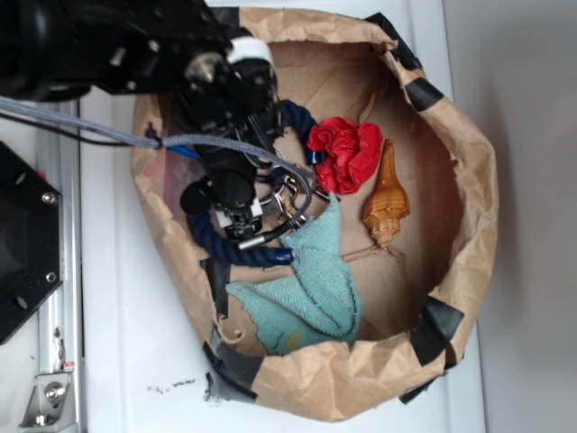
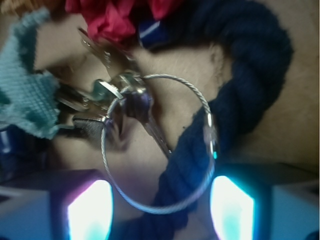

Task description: Grab the silver keys.

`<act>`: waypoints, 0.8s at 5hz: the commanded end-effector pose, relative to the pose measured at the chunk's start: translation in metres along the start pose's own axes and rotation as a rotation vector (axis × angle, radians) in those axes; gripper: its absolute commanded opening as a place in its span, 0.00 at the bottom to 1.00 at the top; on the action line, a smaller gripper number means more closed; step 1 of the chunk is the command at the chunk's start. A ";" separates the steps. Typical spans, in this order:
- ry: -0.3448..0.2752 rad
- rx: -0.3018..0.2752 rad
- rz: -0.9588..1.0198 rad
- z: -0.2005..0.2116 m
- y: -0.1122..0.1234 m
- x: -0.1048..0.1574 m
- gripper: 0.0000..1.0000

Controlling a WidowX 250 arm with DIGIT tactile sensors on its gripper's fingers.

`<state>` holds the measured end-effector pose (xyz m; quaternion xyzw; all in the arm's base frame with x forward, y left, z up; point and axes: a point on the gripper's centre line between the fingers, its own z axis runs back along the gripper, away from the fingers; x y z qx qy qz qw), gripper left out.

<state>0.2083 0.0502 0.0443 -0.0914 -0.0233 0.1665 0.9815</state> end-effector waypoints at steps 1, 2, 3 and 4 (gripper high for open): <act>-0.049 0.004 0.010 0.012 0.009 0.010 1.00; -0.046 0.003 0.017 0.012 0.011 0.011 1.00; -0.054 0.004 0.067 0.009 0.014 0.013 0.00; -0.063 0.015 0.054 0.009 0.012 0.014 0.00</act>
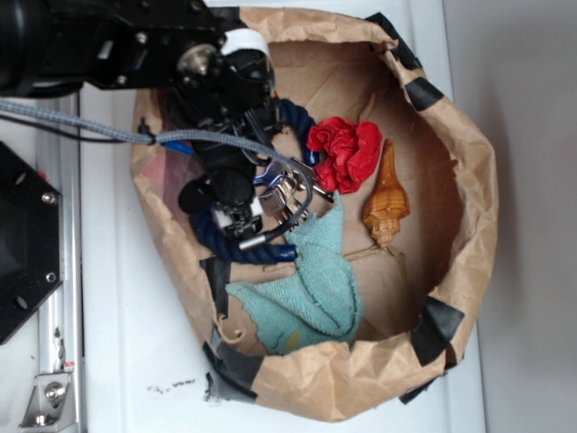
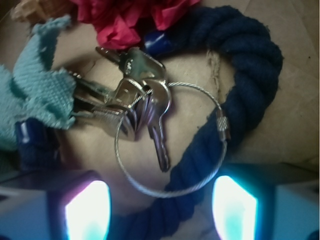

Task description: Grab the silver keys.

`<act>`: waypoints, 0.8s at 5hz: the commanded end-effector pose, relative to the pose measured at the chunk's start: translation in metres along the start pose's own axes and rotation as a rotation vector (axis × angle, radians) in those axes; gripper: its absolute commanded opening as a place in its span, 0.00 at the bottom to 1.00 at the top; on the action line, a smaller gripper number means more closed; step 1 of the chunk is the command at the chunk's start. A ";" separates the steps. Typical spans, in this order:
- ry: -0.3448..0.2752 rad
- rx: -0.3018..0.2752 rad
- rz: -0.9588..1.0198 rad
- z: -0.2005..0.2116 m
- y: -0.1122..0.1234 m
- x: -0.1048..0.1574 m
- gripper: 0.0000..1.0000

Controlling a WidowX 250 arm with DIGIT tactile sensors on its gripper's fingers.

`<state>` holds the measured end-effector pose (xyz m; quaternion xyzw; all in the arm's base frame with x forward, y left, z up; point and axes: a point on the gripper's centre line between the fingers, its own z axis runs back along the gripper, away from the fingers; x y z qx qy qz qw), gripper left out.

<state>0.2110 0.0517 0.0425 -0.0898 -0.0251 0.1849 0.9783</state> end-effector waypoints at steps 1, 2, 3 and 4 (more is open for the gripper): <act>-0.115 0.029 0.119 0.013 0.012 0.014 0.00; -0.064 0.050 0.186 0.013 0.007 0.015 0.00; -0.059 0.059 0.213 0.011 0.005 0.016 0.00; -0.061 0.065 0.204 0.009 0.004 0.016 0.00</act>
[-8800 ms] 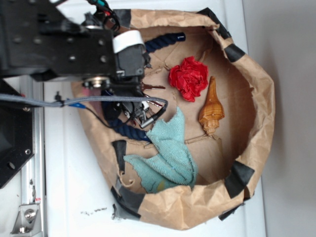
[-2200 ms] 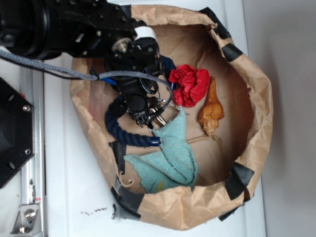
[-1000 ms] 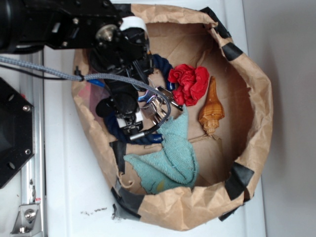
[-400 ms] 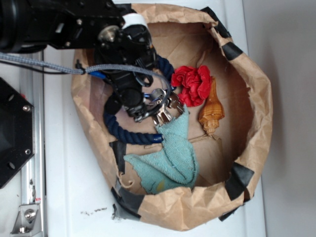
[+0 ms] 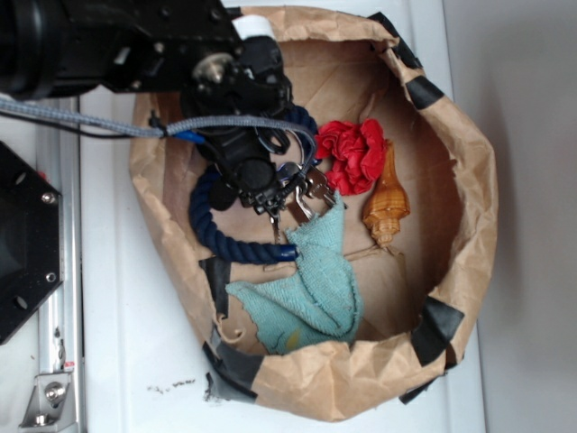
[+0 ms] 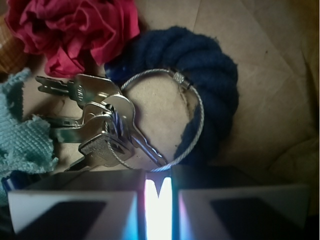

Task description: Grab the silver keys.

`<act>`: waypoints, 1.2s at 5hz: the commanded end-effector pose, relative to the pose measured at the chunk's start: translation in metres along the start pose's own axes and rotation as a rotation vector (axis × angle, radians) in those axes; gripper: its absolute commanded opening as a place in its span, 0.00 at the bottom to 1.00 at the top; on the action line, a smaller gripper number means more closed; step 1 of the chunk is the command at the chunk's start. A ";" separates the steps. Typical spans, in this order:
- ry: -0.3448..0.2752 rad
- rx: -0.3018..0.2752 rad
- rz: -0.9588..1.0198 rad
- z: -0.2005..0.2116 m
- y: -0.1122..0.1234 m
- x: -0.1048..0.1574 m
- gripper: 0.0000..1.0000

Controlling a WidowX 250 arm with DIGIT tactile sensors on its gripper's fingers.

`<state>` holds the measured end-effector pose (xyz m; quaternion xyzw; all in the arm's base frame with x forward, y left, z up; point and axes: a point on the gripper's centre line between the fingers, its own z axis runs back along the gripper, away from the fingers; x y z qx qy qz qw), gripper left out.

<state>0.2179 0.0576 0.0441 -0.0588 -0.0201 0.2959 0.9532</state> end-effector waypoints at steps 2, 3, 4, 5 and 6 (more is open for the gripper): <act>0.002 -0.067 0.014 0.023 0.000 0.009 1.00; -0.007 -0.048 0.035 0.023 0.001 0.012 1.00; -0.006 -0.024 0.069 0.020 0.005 0.017 1.00; 0.000 -0.016 0.099 0.017 0.009 0.022 1.00; -0.003 0.004 0.116 0.011 0.009 0.025 1.00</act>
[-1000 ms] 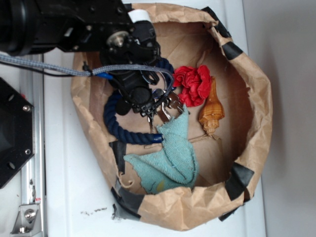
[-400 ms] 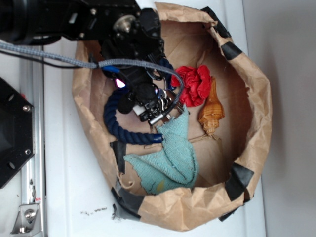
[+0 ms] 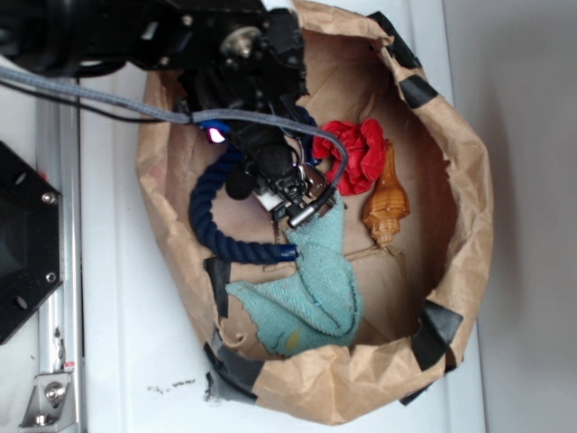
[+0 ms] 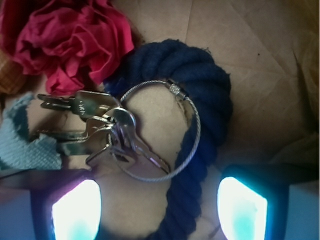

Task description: Grab the silver keys.

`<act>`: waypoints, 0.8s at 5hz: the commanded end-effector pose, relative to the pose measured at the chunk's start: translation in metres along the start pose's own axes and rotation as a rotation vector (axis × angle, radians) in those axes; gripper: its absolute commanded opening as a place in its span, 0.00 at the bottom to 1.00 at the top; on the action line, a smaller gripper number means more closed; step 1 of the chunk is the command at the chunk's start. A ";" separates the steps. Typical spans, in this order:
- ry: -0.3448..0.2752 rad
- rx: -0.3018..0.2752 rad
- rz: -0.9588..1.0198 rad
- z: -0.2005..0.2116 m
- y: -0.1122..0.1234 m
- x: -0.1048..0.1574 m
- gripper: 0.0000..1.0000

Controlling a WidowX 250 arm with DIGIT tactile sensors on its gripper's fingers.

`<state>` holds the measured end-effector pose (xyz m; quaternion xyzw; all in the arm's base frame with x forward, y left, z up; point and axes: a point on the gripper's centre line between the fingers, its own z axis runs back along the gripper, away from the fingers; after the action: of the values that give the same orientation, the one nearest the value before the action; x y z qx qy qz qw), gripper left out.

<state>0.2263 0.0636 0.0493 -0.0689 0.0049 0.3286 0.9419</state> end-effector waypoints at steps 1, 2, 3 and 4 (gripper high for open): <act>-0.052 0.011 0.040 0.005 0.006 0.016 1.00; -0.047 0.021 0.051 0.002 0.006 0.018 1.00; -0.054 0.020 0.081 -0.005 0.012 0.026 1.00; -0.069 0.024 0.047 -0.009 0.011 0.026 1.00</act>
<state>0.2392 0.0758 0.0286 -0.0472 -0.0018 0.3481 0.9362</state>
